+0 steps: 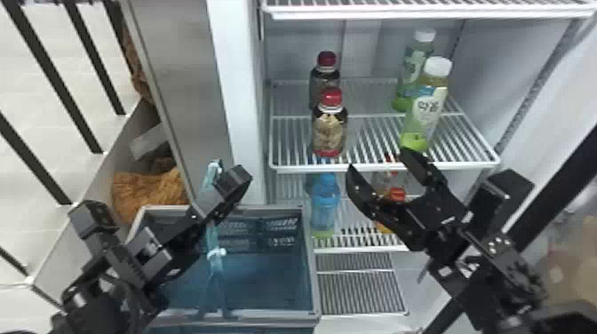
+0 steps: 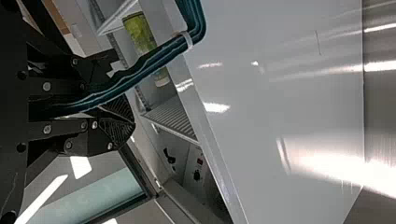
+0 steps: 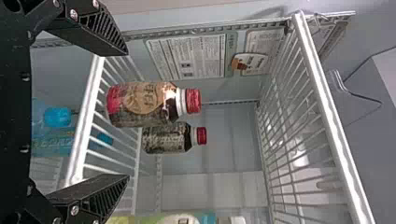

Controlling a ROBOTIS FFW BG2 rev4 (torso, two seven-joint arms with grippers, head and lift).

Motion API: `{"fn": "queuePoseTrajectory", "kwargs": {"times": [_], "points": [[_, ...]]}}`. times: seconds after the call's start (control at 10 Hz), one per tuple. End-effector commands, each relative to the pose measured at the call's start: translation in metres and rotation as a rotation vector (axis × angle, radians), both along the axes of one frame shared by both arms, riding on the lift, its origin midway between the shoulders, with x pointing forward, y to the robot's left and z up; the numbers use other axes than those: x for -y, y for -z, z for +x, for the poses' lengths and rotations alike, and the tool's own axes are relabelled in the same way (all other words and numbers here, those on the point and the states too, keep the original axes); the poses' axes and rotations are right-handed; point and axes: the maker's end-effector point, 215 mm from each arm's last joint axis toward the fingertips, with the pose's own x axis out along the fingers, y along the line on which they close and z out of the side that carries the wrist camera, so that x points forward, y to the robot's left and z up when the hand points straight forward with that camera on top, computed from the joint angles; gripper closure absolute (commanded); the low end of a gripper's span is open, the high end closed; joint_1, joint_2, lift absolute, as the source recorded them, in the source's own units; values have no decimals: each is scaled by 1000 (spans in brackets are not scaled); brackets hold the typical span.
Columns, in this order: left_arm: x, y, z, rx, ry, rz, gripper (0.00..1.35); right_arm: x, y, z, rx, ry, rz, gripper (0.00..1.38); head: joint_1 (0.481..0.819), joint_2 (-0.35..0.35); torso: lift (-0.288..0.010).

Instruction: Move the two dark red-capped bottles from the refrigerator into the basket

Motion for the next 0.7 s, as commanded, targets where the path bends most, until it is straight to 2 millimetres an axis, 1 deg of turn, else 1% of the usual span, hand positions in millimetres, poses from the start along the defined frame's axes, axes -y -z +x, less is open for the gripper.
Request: {"fn": "queuePoseTrajectory", "kwargs": {"times": [0.0, 0.3, 0.5, 0.6], "points": [[1, 0, 0, 1, 2, -1, 1200, -12, 0, 11, 3, -18, -3, 151, 695, 2, -34], [0, 0, 0, 1, 1, 1, 1200, -26, 2, 28, -2, -24, -14, 150, 695, 23, -34], [0, -2, 1, 5, 3, 2, 1200, -33, 0, 45, 4, -26, -24, 150, 695, 35, -34], [0, -1, 1, 3, 3, 1, 1200, -34, 4, 52, -5, -19, -27, 148, 695, 39, -34]]}}
